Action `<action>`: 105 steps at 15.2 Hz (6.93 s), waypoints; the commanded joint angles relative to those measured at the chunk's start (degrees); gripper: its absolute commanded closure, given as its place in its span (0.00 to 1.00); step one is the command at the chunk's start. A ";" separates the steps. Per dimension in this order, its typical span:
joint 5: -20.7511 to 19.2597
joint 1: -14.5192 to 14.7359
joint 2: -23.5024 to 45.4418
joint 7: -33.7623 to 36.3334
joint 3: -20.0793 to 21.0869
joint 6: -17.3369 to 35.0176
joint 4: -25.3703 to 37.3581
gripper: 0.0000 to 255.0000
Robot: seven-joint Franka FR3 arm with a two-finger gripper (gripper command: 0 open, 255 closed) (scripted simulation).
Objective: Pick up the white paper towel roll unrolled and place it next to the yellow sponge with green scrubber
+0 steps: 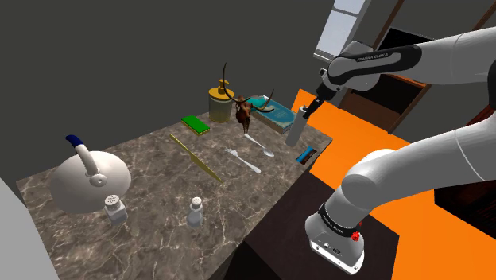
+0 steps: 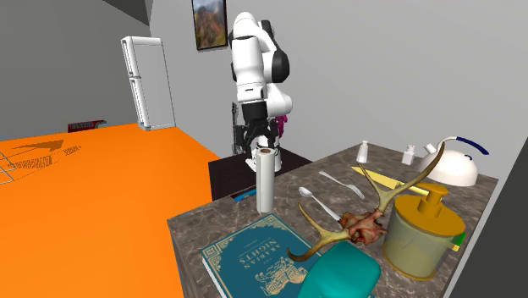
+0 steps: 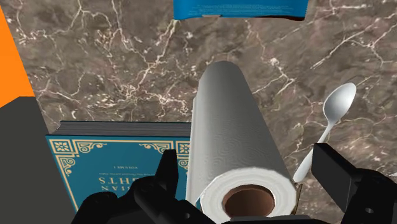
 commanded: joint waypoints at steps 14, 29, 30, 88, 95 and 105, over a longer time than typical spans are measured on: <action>-0.02 -0.07 -0.40 0.17 0.29 -0.85 0.47 1.00; 0.49 -0.36 -4.46 1.87 3.81 -13.49 9.14 1.00; 0.57 -0.34 -4.59 1.95 4.00 -14.28 9.81 1.00; 10.37 10.41 13.18 28.47 26.56 -36.54 49.09 1.00; 10.59 13.40 22.67 36.03 31.24 -36.76 58.88 1.00; 10.48 13.41 20.07 36.03 31.28 -28.52 48.05 1.00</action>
